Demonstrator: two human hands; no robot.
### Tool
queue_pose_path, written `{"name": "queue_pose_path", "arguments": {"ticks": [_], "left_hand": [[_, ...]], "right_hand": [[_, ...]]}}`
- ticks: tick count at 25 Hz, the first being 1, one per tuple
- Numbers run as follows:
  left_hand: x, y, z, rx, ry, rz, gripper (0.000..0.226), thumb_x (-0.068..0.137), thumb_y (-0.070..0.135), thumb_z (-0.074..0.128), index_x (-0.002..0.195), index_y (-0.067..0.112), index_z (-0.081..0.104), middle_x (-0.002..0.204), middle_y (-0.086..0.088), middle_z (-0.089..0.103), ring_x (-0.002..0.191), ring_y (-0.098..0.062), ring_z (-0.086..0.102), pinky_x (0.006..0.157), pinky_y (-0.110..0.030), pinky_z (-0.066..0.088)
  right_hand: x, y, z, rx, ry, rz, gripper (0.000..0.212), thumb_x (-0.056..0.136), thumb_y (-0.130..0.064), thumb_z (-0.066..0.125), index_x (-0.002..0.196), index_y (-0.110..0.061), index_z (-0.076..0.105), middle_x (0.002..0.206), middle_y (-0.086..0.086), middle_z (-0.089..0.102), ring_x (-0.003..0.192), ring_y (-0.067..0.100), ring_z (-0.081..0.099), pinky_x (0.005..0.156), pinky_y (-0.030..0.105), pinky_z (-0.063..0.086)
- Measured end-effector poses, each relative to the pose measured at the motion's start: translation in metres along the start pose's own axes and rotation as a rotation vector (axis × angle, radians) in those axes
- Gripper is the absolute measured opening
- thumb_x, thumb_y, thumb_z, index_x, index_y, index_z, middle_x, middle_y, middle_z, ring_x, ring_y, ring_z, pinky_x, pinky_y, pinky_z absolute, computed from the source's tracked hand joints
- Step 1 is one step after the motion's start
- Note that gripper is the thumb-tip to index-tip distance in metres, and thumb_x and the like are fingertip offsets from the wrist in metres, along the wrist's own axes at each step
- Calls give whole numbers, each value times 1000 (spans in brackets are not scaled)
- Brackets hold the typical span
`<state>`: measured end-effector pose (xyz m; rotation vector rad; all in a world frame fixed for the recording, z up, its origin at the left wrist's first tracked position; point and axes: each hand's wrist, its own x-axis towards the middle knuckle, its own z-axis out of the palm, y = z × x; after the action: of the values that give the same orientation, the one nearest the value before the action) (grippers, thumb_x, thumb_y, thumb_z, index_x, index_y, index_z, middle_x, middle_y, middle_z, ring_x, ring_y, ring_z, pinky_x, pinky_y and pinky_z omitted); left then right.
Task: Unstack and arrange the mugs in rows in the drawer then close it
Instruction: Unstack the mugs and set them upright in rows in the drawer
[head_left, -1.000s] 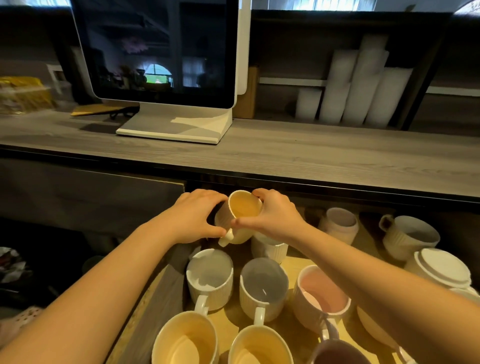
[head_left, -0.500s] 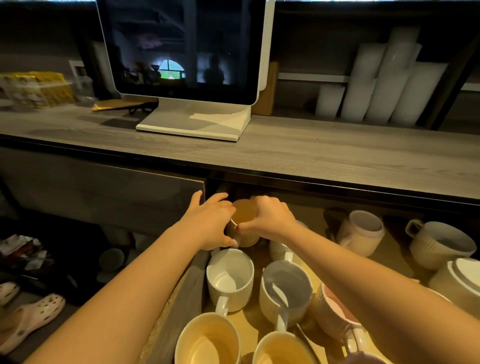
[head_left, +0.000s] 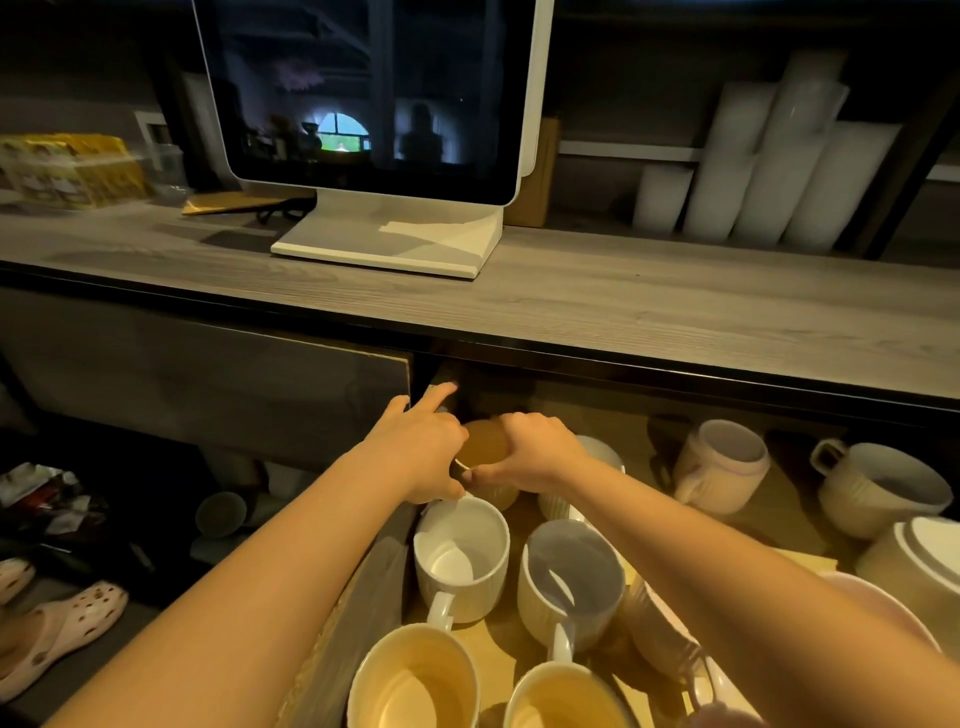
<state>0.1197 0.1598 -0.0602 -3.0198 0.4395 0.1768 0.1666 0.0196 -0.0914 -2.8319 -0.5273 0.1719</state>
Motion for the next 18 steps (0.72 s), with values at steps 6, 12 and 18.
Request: {"name": "queue_pose_path", "arguments": {"ticks": [6,12,18], "left_hand": [[-5,18,-10,16,50,55,54,92,43,48,140,19,39,151,-2,34,145,-19,12,117,-45,3],[-8,70,-19,-156,82,204,54,93,40,48,143,26,32,150,2,35,138,-16,31,112,-36,28],[7,115,-18,-135,36,320,54,95,42,41,144,25,29,150,0,35,137,-19,32,109,-37,30]], "right_hand": [[-22,18,-18,18,27,-69,62,88,-42,57,142,-19,36,140,7,49,123,25,51,98,37,48],[-73,74,-41,-79,79,-36,51,87,-43,56,133,-22,48,132,3,54,113,20,57,91,37,52],[-106,140,-56,-96,98,114,42,86,-39,57,123,-18,58,121,4,60,105,19,60,86,34,53]]}}
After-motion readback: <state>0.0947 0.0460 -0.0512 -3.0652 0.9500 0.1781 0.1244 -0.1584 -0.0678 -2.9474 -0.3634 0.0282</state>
